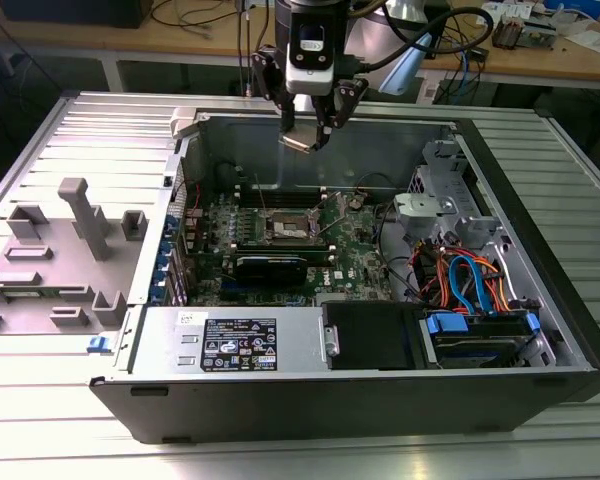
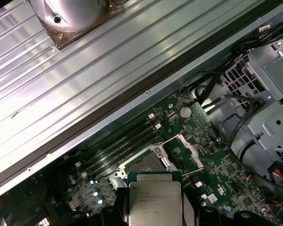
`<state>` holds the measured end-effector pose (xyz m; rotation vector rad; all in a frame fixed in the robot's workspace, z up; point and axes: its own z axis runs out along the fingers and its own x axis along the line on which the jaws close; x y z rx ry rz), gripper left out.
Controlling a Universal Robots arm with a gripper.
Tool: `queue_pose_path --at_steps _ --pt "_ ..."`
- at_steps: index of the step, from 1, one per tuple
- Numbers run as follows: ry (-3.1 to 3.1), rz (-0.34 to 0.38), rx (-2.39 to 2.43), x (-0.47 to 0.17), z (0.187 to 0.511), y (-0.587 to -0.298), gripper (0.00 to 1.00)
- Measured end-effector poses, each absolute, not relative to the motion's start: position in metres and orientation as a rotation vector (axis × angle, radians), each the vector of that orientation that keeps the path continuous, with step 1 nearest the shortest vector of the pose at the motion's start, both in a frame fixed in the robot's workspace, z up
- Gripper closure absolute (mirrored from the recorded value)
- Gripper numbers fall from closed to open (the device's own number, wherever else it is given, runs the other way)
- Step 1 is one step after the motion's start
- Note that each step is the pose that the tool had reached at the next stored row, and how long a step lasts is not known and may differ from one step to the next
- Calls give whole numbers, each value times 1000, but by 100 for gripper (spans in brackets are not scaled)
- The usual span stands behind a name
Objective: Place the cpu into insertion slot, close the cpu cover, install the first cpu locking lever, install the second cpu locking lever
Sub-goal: 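Place the cpu into insertion slot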
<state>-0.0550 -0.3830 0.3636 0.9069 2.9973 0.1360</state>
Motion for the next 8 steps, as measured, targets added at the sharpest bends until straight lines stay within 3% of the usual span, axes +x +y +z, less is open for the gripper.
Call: queue_pose_path --at_steps 8 --pt "2989 136 931 -55 364 -383 45"
